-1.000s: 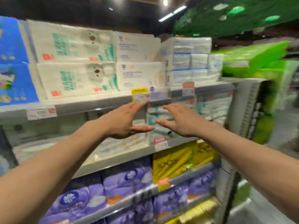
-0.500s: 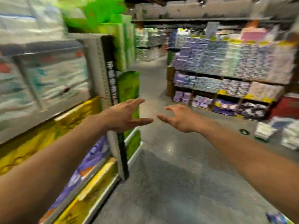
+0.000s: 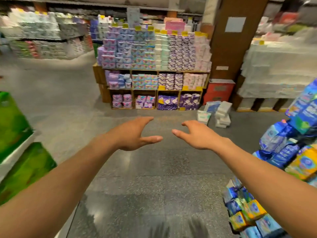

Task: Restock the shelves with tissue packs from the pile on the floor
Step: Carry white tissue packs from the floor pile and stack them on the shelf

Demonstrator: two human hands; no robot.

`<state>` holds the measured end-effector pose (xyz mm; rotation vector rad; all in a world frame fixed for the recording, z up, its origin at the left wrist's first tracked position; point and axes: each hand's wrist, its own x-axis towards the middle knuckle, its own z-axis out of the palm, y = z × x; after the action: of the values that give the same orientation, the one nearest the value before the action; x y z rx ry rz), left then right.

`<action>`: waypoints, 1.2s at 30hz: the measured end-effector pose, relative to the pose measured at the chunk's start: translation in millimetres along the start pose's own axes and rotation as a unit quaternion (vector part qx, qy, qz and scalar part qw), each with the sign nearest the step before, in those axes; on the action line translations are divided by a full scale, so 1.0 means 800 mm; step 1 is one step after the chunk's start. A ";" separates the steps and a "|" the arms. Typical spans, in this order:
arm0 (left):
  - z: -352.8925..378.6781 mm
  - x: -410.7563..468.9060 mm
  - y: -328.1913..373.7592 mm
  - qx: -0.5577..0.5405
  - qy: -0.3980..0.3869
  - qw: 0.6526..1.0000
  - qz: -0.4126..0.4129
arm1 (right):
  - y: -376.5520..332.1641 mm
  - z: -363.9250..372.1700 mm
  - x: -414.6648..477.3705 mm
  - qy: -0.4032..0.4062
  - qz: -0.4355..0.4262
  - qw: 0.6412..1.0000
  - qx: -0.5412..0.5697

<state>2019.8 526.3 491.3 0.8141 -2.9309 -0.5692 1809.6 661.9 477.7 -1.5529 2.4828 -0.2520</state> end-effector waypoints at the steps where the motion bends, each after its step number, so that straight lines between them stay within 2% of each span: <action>1: -0.003 0.041 -0.006 -0.002 -0.004 1.000 0.020 | 0.018 -0.004 0.027 0.009 0.020 1.000 0.002; 9: -0.030 0.372 0.006 0.042 -0.085 0.981 0.167 | 0.168 -0.055 0.208 0.035 0.176 0.982 0.053; 15: 0.022 0.632 0.049 0.061 -0.134 0.959 0.242 | 0.336 -0.057 0.341 0.041 0.261 0.959 0.100; 20: 0.054 0.840 0.080 0.038 -0.170 0.956 0.235 | 0.483 -0.095 0.489 0.045 0.283 0.953 0.099; 26: 0.034 1.082 0.089 0.000 -0.145 0.966 0.214 | 0.614 -0.163 0.694 0.025 0.304 0.947 0.101; 31: 0.052 1.294 0.059 0.001 -0.156 0.964 0.215 | 0.711 -0.157 0.879 0.014 0.320 0.941 0.105; 36: 0.078 1.540 0.026 0.058 -0.177 0.951 0.247 | 0.807 -0.132 1.065 0.017 0.362 0.924 0.119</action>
<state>940.4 -60.8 376.1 -0.0506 -3.3279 -0.5445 858.9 177.7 349.9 -0.4770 2.7199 -0.4304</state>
